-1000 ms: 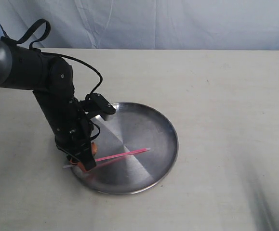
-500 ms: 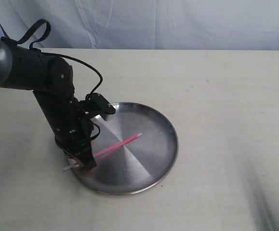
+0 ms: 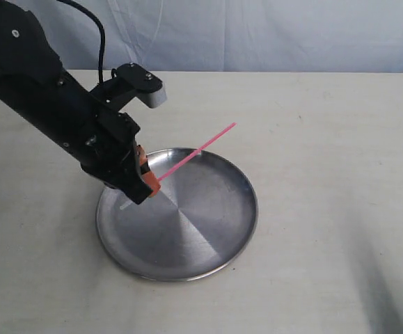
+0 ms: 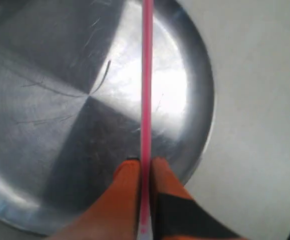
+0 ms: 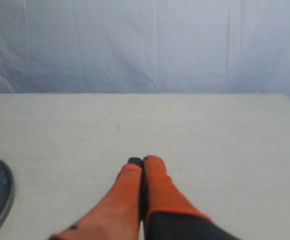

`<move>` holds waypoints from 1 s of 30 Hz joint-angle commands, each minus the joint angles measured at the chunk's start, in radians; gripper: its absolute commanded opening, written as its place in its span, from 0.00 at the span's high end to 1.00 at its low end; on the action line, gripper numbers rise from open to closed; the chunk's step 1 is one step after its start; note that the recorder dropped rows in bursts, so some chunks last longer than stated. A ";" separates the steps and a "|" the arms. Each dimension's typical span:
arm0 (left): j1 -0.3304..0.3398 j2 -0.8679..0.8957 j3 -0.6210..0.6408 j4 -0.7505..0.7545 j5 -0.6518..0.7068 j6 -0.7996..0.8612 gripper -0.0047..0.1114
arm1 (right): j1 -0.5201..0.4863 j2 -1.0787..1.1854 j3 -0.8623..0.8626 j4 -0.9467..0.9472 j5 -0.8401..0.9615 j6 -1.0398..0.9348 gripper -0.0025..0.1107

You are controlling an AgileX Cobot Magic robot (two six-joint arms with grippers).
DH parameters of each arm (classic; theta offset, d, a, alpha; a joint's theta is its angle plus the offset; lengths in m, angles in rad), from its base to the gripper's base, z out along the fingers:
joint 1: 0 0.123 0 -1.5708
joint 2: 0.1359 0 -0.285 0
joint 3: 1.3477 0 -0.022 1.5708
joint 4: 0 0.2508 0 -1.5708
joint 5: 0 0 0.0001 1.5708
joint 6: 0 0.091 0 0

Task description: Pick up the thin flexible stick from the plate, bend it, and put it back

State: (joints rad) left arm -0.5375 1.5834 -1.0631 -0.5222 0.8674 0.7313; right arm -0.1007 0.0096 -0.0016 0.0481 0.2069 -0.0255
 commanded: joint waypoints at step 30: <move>-0.003 -0.030 -0.004 -0.289 0.019 0.191 0.96 | 0.003 0.431 -0.351 -1.307 -0.675 2.112 0.96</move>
State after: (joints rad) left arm -0.5375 1.5637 -1.0631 -0.7908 0.8943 0.9132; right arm -0.1007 0.3122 -0.2813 -1.0015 -0.3951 1.9720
